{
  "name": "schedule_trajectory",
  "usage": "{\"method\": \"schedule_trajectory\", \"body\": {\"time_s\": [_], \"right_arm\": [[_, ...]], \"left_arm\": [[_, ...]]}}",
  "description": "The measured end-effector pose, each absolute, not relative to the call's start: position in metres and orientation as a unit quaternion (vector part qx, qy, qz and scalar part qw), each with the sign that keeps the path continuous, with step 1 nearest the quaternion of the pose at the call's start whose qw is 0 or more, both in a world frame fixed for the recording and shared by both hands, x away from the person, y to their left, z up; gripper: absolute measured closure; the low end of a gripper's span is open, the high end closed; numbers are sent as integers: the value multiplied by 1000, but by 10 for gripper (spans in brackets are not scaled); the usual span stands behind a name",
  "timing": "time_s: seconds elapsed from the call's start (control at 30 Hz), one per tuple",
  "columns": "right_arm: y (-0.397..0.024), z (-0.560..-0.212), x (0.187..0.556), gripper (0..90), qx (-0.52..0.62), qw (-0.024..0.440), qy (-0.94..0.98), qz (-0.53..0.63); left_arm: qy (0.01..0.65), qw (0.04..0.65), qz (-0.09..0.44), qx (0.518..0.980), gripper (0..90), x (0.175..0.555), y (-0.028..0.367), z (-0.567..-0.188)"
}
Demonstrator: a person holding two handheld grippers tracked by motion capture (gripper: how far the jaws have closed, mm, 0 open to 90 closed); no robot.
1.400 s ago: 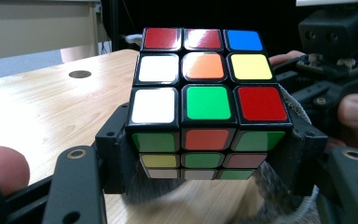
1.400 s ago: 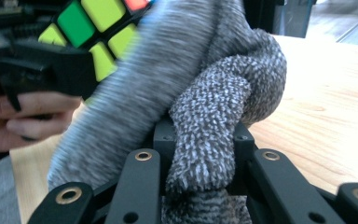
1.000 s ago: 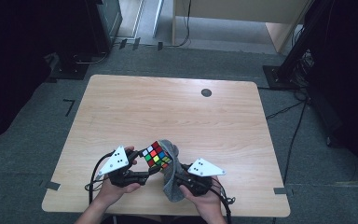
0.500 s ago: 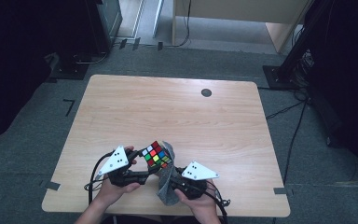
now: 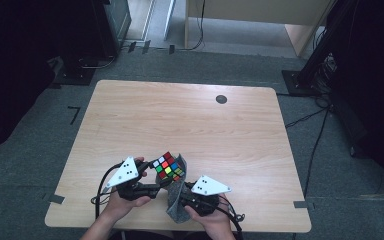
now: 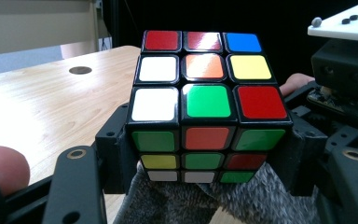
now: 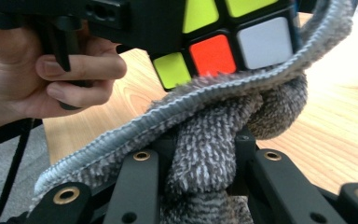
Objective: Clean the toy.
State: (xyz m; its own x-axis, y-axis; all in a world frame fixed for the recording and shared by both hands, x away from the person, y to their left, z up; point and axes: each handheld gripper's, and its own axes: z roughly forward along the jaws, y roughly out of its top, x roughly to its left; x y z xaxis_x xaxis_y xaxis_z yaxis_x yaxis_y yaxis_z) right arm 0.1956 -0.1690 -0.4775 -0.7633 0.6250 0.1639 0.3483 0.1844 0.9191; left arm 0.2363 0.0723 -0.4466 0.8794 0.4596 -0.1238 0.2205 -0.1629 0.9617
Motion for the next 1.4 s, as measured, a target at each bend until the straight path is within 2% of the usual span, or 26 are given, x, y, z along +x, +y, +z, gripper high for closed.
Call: {"method": "schedule_trajectory", "body": {"time_s": [0.2,0.33,0.43,0.53,0.77,1.07,1.4], "right_arm": [[-199,-467,203,721,365,155,714,577],[-189,-472,200,719,350,143,729,571],[-177,-477,197,719,325,117,746,569],[-170,-476,194,718,308,130,760,557],[-195,-471,201,722,365,152,712,580],[-171,-479,197,719,315,117,761,554],[-243,-466,219,722,430,195,690,548]], "left_arm": [[223,609,94,756,341,236,73,-447],[227,607,97,756,341,238,73,-447],[228,608,97,755,341,238,74,-447],[228,611,97,752,341,238,75,-447],[227,606,98,756,341,238,74,-448],[234,604,107,754,341,240,78,-448],[261,610,123,738,341,249,98,-444]]}}
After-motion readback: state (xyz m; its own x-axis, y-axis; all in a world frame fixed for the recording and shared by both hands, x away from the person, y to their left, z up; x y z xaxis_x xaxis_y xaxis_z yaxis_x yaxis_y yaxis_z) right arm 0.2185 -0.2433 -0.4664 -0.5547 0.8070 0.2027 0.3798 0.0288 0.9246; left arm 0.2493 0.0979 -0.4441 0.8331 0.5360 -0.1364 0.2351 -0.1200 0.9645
